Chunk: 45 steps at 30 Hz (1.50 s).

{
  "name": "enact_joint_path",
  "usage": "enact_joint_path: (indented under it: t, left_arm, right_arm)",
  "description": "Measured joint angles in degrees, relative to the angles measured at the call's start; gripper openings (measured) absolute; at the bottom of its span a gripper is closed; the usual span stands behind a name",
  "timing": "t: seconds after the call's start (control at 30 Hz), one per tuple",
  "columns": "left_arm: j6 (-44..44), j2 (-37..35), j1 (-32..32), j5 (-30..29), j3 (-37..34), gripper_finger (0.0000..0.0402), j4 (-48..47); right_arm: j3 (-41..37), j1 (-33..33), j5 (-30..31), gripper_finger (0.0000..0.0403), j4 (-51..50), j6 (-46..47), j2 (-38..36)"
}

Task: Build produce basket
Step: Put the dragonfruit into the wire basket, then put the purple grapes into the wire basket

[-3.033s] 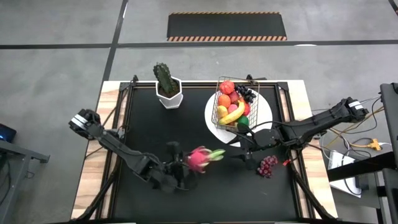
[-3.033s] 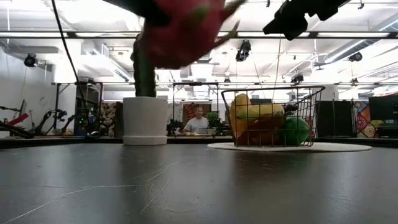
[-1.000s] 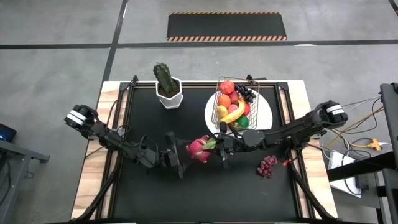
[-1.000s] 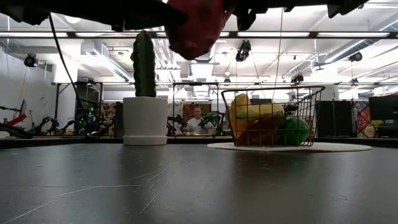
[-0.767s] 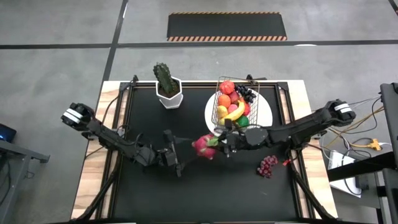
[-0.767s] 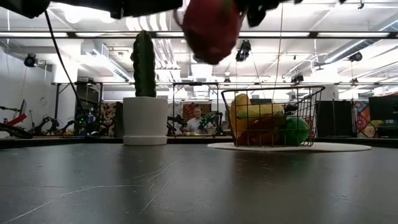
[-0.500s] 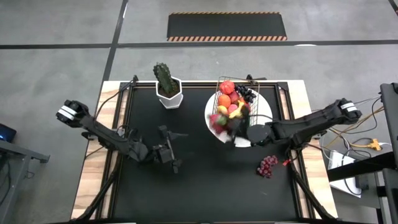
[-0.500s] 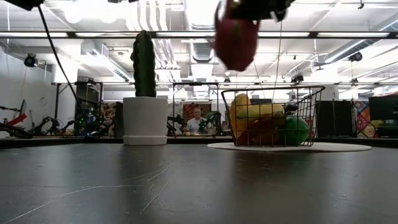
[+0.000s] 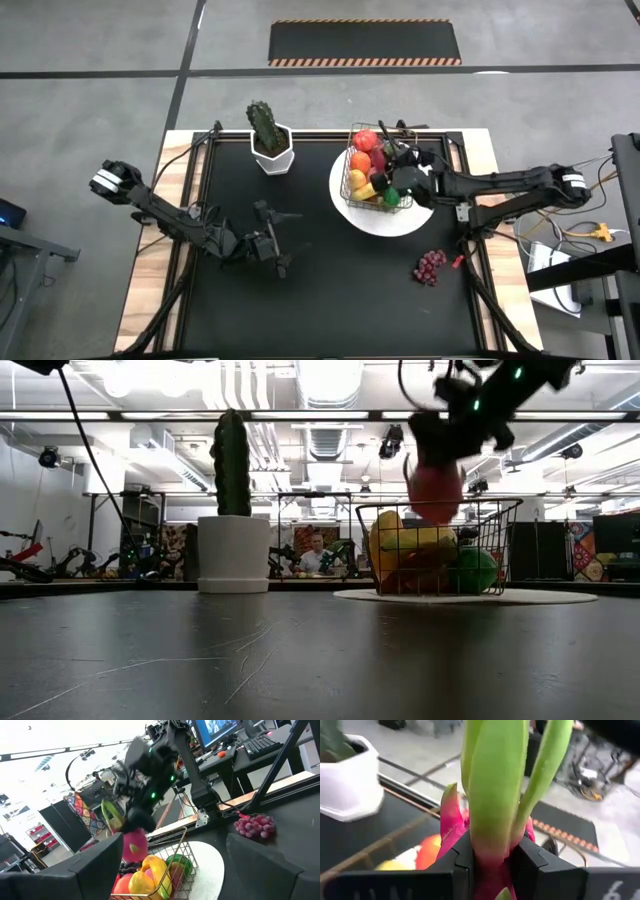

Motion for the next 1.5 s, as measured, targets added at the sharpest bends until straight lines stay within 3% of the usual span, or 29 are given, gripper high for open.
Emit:
enact_joint_path:
  t: [0.2,0.6,0.83,1.03,1.2,1.33,1.5]
  left_arm:
    - [-0.01,0.04,-0.02,-0.01,0.00,0.0335,-0.02]
    - [-0.07,0.08,-0.02,-0.01,0.00,0.0334,-0.02]
    - [-0.11,0.08,-0.02,-0.01,-0.02,0.0334,-0.04]
    - [-0.24,0.08,-0.02,0.00,-0.02,0.0334,-0.04]
    - [-0.24,0.08,-0.02,0.00,-0.02,0.0334,-0.04]
    - [-0.22,0.08,-0.02,0.00,-0.04,0.0334,-0.04]
    - [-0.04,0.08,-0.02,0.00,-0.04,0.0334,-0.04]
  right_arm:
    - [-0.88,-6.15,-0.17,0.0088,1.61,3.89,4.53]
    - [-0.54,-6.42,-0.32,0.0237,2.09,2.82,4.79]
    - [-0.52,-6.39,-4.38,0.0283,2.05,2.26,1.07]
    - [-0.52,-5.56,-11.51,0.0296,1.55,2.66,-3.20]
    - [-0.52,-3.00,-23.35,0.0294,1.02,5.44,-9.47]
    - [-0.52,2.15,-33.47,0.0284,1.04,9.53,-13.55]
    - [-0.50,11.21,-36.58,0.0269,-1.53,16.82,-15.10]
